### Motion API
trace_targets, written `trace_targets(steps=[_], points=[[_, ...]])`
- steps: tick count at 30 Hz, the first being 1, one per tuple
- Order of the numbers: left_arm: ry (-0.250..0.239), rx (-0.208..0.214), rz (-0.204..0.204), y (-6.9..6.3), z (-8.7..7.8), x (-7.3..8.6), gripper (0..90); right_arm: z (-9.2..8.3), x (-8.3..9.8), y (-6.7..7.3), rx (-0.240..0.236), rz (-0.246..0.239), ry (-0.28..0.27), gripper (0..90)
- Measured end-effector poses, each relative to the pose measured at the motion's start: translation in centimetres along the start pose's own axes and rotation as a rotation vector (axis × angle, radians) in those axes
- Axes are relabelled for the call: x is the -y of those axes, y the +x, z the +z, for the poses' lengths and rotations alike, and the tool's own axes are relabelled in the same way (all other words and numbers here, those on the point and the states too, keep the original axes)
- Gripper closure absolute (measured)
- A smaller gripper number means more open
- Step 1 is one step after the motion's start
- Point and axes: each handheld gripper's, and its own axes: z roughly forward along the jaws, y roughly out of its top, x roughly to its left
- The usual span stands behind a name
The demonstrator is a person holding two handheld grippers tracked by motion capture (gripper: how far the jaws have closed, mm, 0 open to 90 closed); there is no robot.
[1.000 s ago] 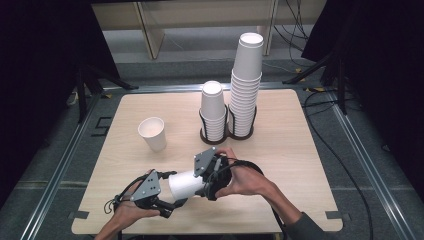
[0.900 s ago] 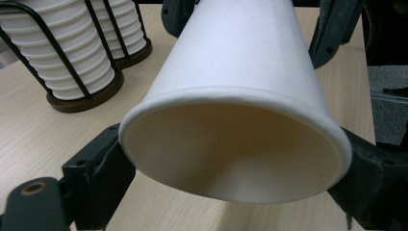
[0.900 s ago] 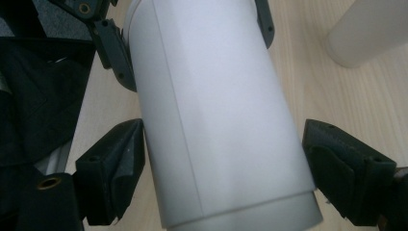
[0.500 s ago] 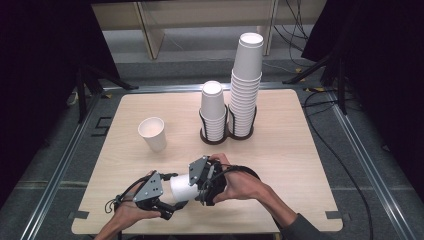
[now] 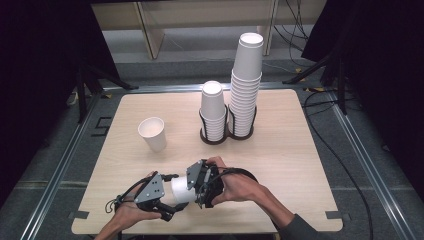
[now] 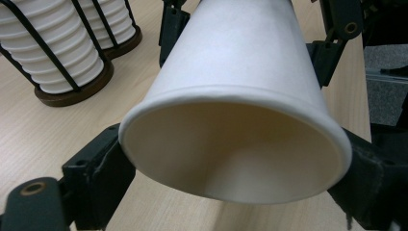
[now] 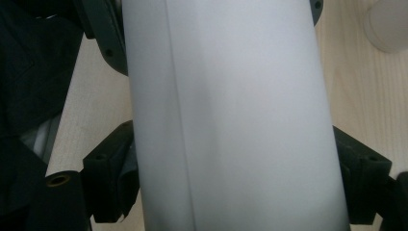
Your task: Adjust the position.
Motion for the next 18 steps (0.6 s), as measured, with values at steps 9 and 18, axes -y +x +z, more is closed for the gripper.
trace_targets(steps=[9, 18], points=[[-0.048, -0.008, -0.049, 0.4, -0.2, 0.3, 6.2, 0.0, 0.3, -0.2, -0.016, 0.027, -0.023, 20.6], [-0.217, -0.043, -0.174, 1.5, -1.3, 0.6, 7.6, -1.1, 2.0, -1.5, -0.062, 0.186, -0.224, 21.0]])
